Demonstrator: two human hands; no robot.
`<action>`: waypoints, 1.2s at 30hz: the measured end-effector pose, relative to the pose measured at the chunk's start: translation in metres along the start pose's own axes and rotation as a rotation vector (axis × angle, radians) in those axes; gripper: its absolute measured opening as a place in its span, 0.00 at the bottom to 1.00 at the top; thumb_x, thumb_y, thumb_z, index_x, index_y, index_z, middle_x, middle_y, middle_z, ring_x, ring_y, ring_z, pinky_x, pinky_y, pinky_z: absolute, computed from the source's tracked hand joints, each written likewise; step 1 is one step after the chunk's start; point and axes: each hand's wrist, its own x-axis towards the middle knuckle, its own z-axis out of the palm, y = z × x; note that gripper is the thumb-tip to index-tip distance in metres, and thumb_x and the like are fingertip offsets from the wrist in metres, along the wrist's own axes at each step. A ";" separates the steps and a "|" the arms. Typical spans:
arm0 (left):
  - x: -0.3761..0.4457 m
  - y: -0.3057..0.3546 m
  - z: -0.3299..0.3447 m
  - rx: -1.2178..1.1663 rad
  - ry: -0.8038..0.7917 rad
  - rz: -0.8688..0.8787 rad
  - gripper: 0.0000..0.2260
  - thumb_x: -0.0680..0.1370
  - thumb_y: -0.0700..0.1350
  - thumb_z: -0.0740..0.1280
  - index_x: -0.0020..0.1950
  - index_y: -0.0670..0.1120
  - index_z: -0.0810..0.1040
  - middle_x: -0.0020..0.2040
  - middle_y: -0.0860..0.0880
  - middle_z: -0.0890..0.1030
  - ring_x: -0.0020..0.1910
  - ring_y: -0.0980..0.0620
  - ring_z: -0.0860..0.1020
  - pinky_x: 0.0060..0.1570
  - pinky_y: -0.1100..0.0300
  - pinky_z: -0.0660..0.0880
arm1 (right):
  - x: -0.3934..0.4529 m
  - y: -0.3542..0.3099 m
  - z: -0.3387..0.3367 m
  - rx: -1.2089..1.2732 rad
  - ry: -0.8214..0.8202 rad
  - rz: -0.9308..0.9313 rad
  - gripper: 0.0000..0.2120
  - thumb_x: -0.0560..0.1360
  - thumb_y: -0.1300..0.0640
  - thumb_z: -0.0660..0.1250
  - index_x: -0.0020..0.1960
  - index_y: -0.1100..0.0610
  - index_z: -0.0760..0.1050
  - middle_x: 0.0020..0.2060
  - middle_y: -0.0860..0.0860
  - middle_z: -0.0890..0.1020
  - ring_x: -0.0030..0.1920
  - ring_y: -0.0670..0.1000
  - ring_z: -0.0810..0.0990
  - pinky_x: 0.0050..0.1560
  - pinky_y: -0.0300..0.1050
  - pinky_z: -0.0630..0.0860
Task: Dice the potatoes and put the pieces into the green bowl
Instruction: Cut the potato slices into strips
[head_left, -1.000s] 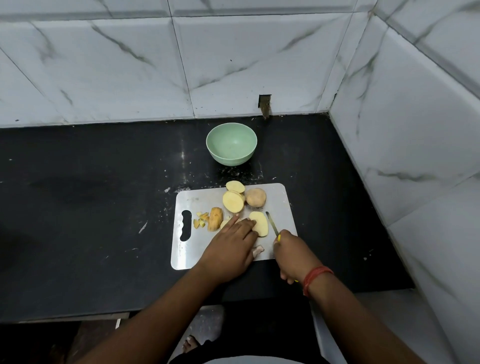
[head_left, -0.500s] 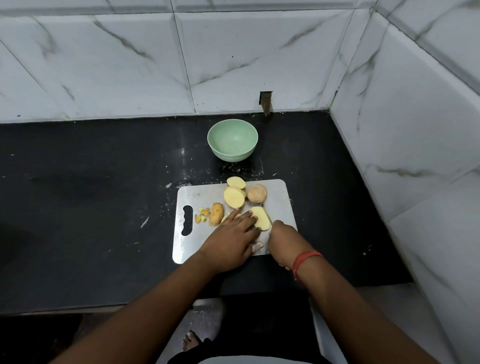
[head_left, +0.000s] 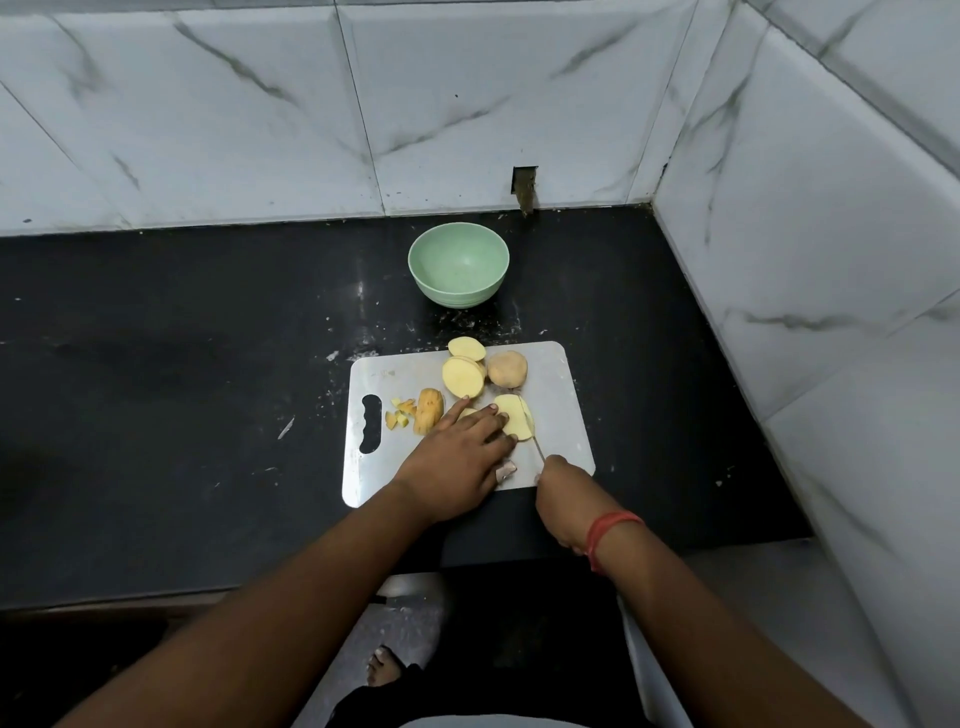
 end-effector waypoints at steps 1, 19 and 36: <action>0.000 0.001 0.001 -0.002 0.004 -0.003 0.19 0.82 0.56 0.60 0.67 0.48 0.79 0.68 0.44 0.77 0.72 0.44 0.72 0.77 0.41 0.59 | -0.004 0.006 0.003 0.014 0.006 -0.014 0.08 0.81 0.61 0.57 0.59 0.61 0.67 0.41 0.54 0.73 0.41 0.53 0.73 0.36 0.41 0.67; -0.002 0.004 0.002 -0.082 -0.042 -0.036 0.22 0.83 0.58 0.55 0.68 0.48 0.77 0.71 0.45 0.75 0.75 0.44 0.69 0.78 0.43 0.55 | -0.012 -0.011 -0.021 0.043 0.164 -0.066 0.10 0.79 0.65 0.56 0.60 0.65 0.66 0.55 0.63 0.78 0.53 0.61 0.79 0.42 0.43 0.67; -0.003 0.006 0.003 0.008 -0.014 0.008 0.21 0.83 0.54 0.55 0.68 0.46 0.78 0.69 0.42 0.77 0.72 0.41 0.73 0.76 0.42 0.62 | 0.005 -0.027 -0.017 -0.135 0.016 -0.032 0.17 0.79 0.63 0.61 0.67 0.64 0.65 0.62 0.60 0.75 0.61 0.59 0.77 0.59 0.49 0.74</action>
